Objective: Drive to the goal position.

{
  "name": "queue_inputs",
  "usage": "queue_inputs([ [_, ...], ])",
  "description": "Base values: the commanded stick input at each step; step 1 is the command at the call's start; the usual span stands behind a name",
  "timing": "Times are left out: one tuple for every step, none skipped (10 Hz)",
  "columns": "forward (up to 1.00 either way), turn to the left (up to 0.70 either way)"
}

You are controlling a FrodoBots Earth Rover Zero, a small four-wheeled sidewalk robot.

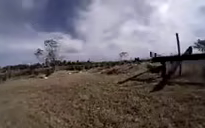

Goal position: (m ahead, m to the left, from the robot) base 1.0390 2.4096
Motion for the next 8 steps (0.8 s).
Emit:
queue_inputs([
  [0.0, 0.0],
  [0.0, 0.0],
  [0.0, 0.0],
  [0.0, 0.0],
  [0.0, 0.0],
  [0.0, 0.0],
  [0.0, 0.05],
  [0.0, 0.3],
])
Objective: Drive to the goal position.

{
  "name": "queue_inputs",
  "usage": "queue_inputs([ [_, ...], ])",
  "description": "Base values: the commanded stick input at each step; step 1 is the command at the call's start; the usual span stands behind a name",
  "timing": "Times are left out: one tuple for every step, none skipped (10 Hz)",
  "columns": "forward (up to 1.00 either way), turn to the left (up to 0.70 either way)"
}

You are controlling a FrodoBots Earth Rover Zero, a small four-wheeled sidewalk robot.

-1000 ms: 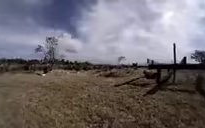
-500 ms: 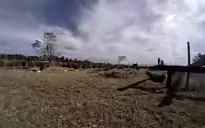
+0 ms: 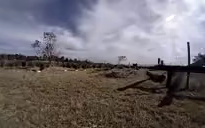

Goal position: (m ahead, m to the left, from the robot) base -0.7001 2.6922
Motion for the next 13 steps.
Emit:
queue_inputs([
  [0.0, 0.45],
  [0.0, 0.45],
  [0.0, 0.45],
  [0.0, 0.45],
  [0.0, 0.45],
  [0.0, 0.45],
  [0.0, 0.45],
  [0.0, 0.45],
  [0.0, 0.45],
  [0.0, 0.45],
  [0.0, 0.45],
  [0.0, 0.0],
  [0.0, 0.0],
])
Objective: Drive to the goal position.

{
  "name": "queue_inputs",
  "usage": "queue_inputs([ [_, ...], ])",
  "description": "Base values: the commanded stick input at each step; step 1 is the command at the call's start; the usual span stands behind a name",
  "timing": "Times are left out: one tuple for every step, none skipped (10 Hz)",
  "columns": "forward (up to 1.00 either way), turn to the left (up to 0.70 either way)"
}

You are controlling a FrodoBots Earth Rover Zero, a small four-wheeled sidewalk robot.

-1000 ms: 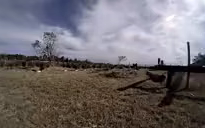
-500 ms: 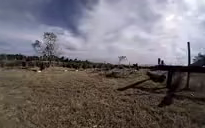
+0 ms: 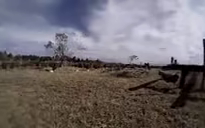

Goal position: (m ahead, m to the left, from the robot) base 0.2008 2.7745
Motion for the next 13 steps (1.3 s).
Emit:
queue_inputs([
  [0.0, 0.0],
  [0.0, 0.0],
  [0.3, 0.0],
  [0.67, 0.0],
  [0.7, 0.0],
  [0.7, 0.0],
  [0.7, 0.0],
  [0.7, 0.0],
  [0.7, 0.0],
  [0.7, 0.0],
  [0.7, 0.0],
  [0.7, 0.0],
  [0.7, 0.0],
])
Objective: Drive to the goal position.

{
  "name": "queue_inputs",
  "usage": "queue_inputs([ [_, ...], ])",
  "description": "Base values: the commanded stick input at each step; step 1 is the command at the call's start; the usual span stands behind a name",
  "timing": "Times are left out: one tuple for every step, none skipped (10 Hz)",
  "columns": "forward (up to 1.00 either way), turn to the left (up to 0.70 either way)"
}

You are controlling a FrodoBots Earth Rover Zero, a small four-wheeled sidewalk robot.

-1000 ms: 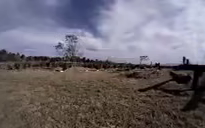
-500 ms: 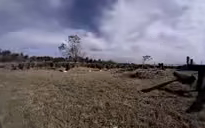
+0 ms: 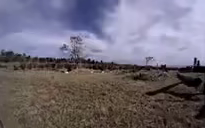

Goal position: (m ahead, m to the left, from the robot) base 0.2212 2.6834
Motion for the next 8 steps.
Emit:
queue_inputs([
  [0.7, 0.0],
  [0.7, 0.0],
  [0.7, 0.0],
  [0.7, 0.0],
  [0.7, 0.0],
  [0.7, 0.0],
  [0.7, 0.0],
  [0.7, 0.0],
])
